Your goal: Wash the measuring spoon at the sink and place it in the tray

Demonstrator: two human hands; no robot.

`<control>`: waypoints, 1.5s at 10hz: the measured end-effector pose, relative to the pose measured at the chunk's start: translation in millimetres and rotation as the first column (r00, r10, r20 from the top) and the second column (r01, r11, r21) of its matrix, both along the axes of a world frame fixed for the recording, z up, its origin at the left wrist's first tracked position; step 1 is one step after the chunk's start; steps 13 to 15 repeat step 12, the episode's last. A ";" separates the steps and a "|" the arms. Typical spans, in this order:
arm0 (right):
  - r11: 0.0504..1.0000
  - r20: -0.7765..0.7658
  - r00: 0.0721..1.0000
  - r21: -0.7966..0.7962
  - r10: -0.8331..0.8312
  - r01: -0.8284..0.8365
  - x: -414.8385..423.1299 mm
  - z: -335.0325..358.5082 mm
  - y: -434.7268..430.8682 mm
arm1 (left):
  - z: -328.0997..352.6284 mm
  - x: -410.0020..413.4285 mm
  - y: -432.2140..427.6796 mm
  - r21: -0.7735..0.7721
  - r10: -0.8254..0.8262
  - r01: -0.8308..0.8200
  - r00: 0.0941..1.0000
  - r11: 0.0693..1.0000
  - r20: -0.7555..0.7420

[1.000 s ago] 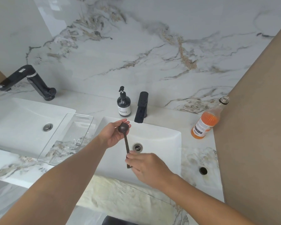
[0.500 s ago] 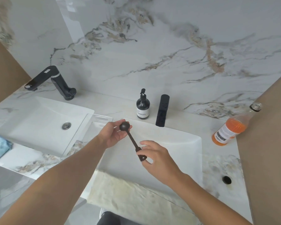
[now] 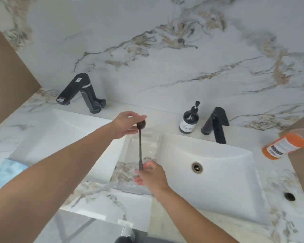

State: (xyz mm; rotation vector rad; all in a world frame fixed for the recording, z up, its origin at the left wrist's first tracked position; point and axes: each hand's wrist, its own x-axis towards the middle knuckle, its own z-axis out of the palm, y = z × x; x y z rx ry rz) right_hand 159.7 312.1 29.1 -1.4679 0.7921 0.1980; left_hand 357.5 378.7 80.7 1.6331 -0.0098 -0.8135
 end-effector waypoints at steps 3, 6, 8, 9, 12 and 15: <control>0.956 -0.327 0.939 -0.226 0.107 -0.188 25.8 -33.3 19.2 | -47.0 18.2 6.3 0.532 -0.380 0.194 0.886 0.824 0.266; 0.821 -0.561 0.790 -0.311 0.249 -0.480 42.6 -62.9 30.6 | -96.8 8.8 -14.8 0.788 -0.684 0.281 0.693 0.548 0.229; 0.854 -0.560 0.797 -0.281 0.226 -0.439 45.0 -73.1 26.4 | -115.1 6.9 -23.9 0.812 -0.696 0.259 0.680 0.523 0.232; 0.844 -0.532 0.827 -0.346 0.182 -0.409 43.3 -72.9 29.3 | -114.9 6.2 -25.3 0.819 -0.697 0.256 0.681 0.514 0.225; 0.742 -0.417 0.878 -0.506 0.236 -0.439 29.3 -17.2 16.7 | -66.3 -0.1 -48.4 0.919 -0.870 0.307 0.488 0.248 0.071; 0.742 -0.417 0.878 -0.506 0.236 -0.439 29.3 -17.2 16.7 | -66.3 -0.1 -48.4 0.919 -0.870 0.307 0.488 0.248 0.071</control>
